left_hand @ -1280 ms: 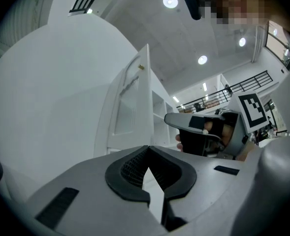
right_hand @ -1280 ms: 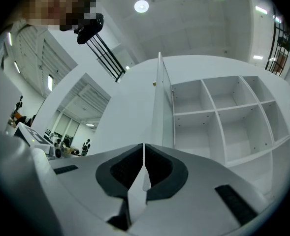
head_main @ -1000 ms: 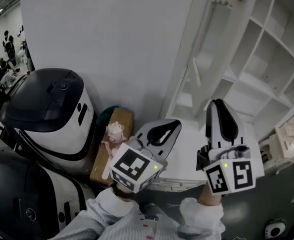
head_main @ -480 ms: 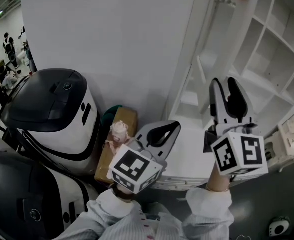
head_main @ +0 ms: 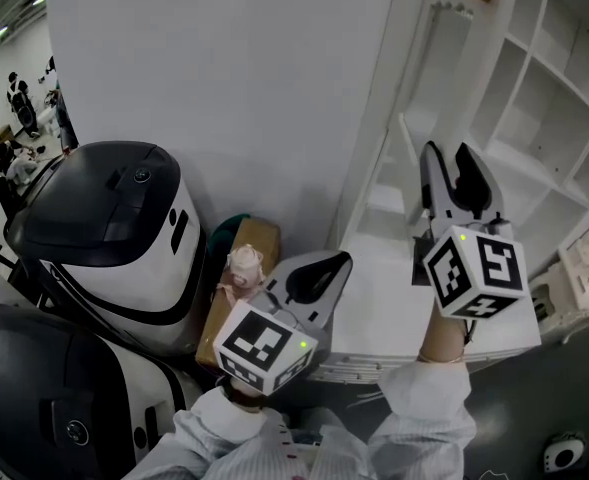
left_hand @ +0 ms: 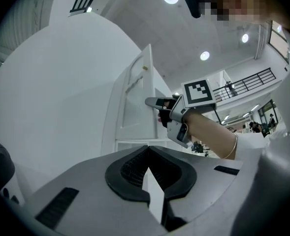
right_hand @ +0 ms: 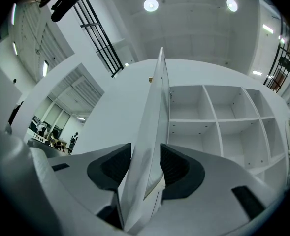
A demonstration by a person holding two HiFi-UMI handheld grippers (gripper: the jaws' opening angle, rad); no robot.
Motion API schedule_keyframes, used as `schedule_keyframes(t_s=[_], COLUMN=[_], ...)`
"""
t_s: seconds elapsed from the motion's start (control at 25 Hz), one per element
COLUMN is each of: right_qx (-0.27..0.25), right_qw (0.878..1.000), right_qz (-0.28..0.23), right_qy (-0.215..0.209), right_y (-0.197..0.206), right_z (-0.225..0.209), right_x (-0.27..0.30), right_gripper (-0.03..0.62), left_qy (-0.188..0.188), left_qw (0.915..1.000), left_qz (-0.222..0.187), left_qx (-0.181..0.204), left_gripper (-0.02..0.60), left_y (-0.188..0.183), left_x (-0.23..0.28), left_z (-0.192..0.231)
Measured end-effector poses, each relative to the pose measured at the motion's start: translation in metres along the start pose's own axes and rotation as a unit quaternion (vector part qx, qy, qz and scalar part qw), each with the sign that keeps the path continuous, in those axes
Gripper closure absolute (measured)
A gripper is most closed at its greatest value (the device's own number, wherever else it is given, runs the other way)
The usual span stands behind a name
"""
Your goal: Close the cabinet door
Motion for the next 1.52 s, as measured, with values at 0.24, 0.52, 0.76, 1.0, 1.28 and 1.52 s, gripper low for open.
schedule_keyframes(t_s=[0.24,0.52,0.76,1.0,1.28,1.52], right_qx=[-0.005,0.006,0.012,0.024,0.049,0.08], right_qw=[1.0,0.999,0.999,0.998,0.998,0.997], right_qz=[0.006,0.007,0.011,0.012,0.005,-0.009], right_qy=[0.016,0.032,0.047,0.052,0.031,-0.007], right_y=[0.0,0.002,0.004,0.007,0.012,0.019], right_z=[0.001,-0.005,-0.019,-0.036,-0.064,-0.1], right_x=[0.007,0.004,-0.001,-0.005,-0.012,-0.018], right_gripper=[0.468,0.488,0.502,0.51,0.514,0.516], left_qy=[-0.001,-0.012,-0.002,0.019,0.03,0.041], left_qw=[0.9999,0.9997,0.9995,0.9988,0.9985,0.9983], left_qz=[0.01,0.02,0.031,0.044,0.045,0.042], left_qx=[-0.008,-0.001,0.001,-0.001,-0.002,-0.005], left_gripper=[0.571,0.571,0.571,0.571,0.571,0.571], left_y=[0.01,0.017,0.023,0.032,0.038,0.045], left_x=[-0.007,-0.016,-0.019,-0.007,0.031,0.079], left_z=[0.0,0.006,0.001,-0.01,-0.022,-0.043])
Point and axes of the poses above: the fingertips, and each gripper's own axes: x forward along the fingers, z to its left, y out of its underside, the point moved 2 cm from there along -x, backward along the fingers
